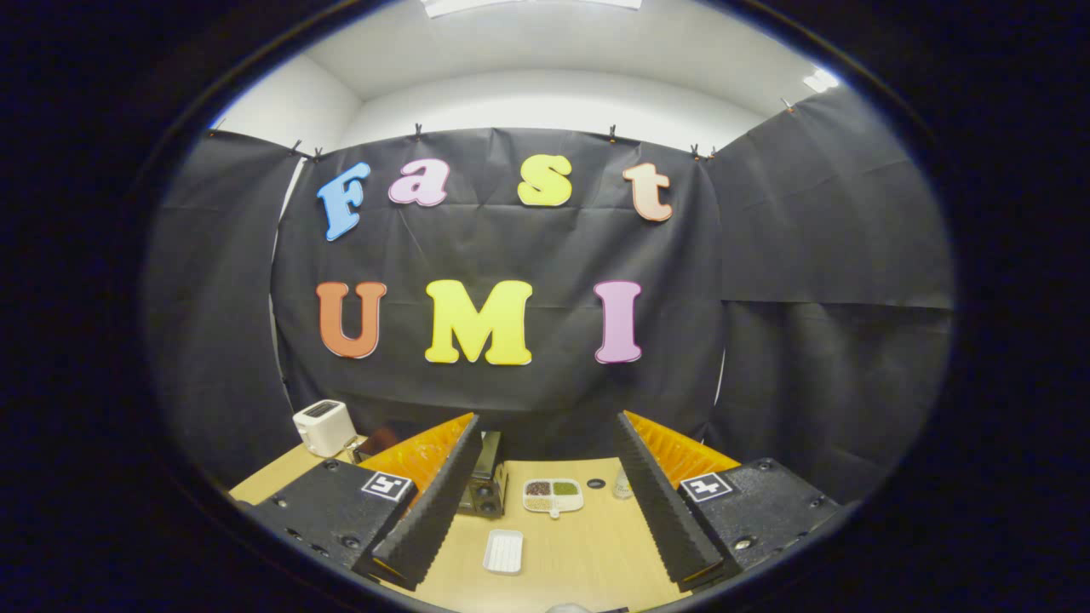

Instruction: Open the toaster oven, put the food inside, and close the toaster oven door.

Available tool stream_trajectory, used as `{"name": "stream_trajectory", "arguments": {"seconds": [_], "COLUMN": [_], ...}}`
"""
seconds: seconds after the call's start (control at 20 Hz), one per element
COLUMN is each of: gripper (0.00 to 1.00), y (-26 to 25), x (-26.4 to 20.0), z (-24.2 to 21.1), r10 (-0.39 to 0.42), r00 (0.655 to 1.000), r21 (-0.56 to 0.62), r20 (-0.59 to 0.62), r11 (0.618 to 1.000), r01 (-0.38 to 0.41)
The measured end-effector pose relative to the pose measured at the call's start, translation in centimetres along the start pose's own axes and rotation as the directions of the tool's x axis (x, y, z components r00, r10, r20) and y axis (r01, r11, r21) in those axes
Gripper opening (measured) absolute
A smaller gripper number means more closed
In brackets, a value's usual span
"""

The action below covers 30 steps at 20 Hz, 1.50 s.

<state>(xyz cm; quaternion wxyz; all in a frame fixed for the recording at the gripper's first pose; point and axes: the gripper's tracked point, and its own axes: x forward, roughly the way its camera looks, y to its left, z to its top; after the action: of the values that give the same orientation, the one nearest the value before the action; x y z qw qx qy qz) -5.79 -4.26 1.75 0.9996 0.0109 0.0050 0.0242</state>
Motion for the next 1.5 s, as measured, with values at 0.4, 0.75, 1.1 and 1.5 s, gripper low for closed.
{"name": "stream_trajectory", "arguments": {"seconds": [0.4, 0.75, 1.1, 1.5], "gripper": [0.99, 0.99, 0.99, 0.99], "y": [0.5, 1.0, 0.7, -0.5], "x": [-0.8, -1.2, -1.6, -1.9], "z": [0.2, -0.2, 0.1, -0.8], "r10": [-0.002, 0.001, -0.022, -0.035], "r00": [1.0, 1.0, 1.0, 0.999], "r21": [0.011, 0.025, 0.016, 0.029], "r20": [-0.01, -0.029, -0.017, -0.018], "r11": [1.0, 1.0, 1.0, 0.999], "r01": [0.002, 0.0, 0.022, 0.036]}}
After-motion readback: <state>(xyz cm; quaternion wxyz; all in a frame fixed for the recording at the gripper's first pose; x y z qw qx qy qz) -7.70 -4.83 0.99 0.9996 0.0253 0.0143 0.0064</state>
